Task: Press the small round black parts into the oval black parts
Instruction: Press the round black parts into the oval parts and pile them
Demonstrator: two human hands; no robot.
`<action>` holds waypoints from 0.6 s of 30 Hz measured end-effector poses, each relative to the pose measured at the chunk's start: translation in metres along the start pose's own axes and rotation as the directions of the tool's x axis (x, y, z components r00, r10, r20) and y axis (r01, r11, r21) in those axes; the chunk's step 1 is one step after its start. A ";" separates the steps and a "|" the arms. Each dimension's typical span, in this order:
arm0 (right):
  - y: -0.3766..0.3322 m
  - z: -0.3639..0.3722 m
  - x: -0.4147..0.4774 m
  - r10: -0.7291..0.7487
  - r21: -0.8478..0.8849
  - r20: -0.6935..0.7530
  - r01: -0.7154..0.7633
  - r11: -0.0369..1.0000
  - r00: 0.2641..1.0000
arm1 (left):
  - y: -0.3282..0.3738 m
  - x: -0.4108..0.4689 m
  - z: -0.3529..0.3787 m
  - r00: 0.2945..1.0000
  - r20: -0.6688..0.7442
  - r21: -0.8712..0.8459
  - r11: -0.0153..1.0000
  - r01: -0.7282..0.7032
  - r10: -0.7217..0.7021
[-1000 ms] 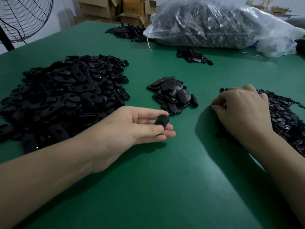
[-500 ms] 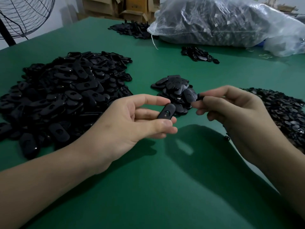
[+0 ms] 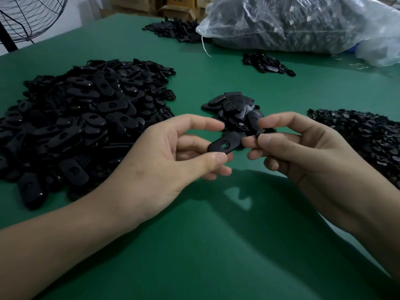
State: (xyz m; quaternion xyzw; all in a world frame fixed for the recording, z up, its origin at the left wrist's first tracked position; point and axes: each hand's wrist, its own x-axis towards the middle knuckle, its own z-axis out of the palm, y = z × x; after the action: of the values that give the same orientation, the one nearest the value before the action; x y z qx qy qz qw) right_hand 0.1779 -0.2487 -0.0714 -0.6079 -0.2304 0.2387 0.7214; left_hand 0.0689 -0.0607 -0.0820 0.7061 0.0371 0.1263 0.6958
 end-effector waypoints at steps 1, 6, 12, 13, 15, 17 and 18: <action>0.000 0.001 0.000 0.006 0.000 0.004 -0.006 1.000 1.000 | 0.000 0.000 0.000 1.000 -0.013 -0.005 1.000 0.000 0.000; -0.001 0.004 -0.002 0.031 0.014 0.011 -0.031 0.999 0.999 | -0.003 0.001 -0.003 0.998 -0.044 0.039 0.998 -0.048 0.050; -0.001 0.004 -0.003 0.025 -0.014 0.032 -0.024 1.000 0.999 | -0.007 0.001 -0.008 0.990 -0.052 0.139 0.983 -0.121 0.129; -0.001 0.004 -0.003 0.021 -0.024 0.033 -0.020 0.999 0.999 | -0.008 0.002 -0.009 0.989 -0.058 0.143 0.982 -0.127 0.136; -0.001 0.004 -0.003 0.012 -0.048 0.035 -0.011 0.999 0.999 | -0.008 0.002 -0.009 0.987 -0.056 0.159 0.977 -0.141 0.151; 0.000 0.003 -0.003 0.007 -0.067 0.035 -0.005 0.998 0.999 | -0.008 0.002 -0.008 0.986 -0.044 0.175 0.973 -0.148 0.158; 0.001 0.004 -0.003 0.006 -0.072 0.038 -0.003 0.997 0.999 | -0.007 0.002 -0.007 0.986 -0.042 0.170 0.974 -0.150 0.159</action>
State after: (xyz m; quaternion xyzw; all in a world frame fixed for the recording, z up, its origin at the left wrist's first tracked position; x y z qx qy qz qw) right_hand 0.1730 -0.2478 -0.0715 -0.6293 -0.2511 0.2434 0.6940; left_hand 0.0702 -0.0529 -0.0890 0.7587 0.0118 0.1959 0.6212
